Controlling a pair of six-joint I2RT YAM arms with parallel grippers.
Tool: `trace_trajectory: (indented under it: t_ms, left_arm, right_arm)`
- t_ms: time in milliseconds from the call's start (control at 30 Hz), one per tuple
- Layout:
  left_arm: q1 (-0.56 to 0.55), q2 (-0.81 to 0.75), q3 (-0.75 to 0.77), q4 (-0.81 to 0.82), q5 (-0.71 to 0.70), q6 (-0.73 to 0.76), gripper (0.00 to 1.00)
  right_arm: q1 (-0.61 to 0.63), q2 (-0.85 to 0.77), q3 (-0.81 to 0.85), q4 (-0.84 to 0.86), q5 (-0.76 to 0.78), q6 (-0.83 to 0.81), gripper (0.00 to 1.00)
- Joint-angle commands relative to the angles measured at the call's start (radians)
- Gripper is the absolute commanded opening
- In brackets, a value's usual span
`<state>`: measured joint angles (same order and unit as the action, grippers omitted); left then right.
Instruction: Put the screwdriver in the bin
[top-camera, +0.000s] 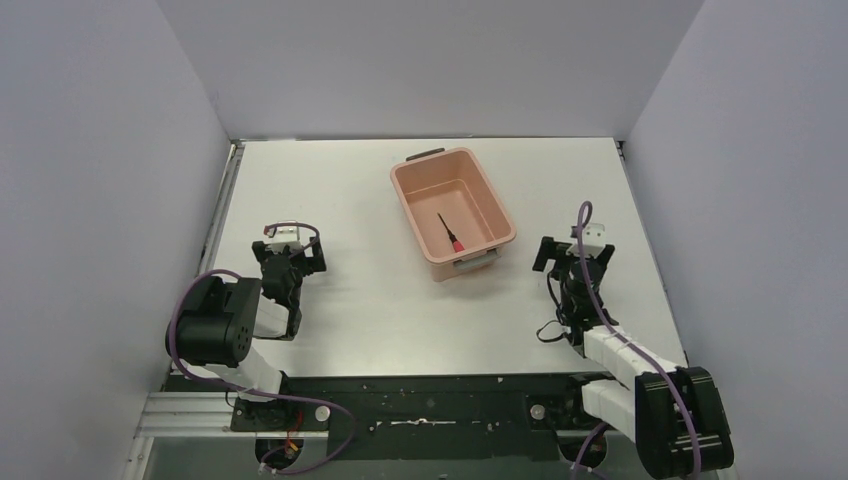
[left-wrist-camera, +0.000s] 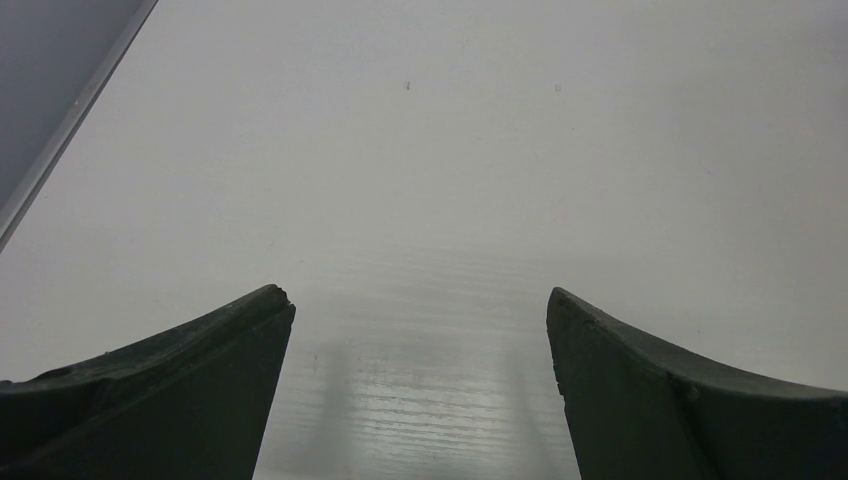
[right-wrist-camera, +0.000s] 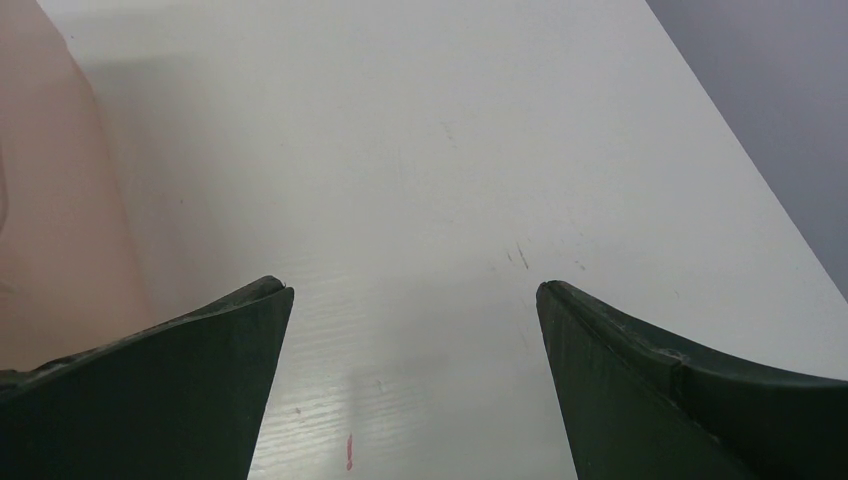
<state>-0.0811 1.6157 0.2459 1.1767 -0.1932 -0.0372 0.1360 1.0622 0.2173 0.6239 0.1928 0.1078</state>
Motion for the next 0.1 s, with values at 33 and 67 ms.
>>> trace_trajectory:
  t_ms: [33, 67]
  left_arm:
    - [0.006, -0.005, 0.010, 0.029, 0.011, 0.006, 0.97]
    - [0.006, -0.005, 0.010, 0.030, 0.010, 0.007, 0.97]
  right_arm:
    - [-0.005, -0.011, 0.015, 0.101, -0.013, 0.024, 1.00]
    - [-0.005, -0.015, 0.022, 0.092, -0.007, 0.024, 1.00]
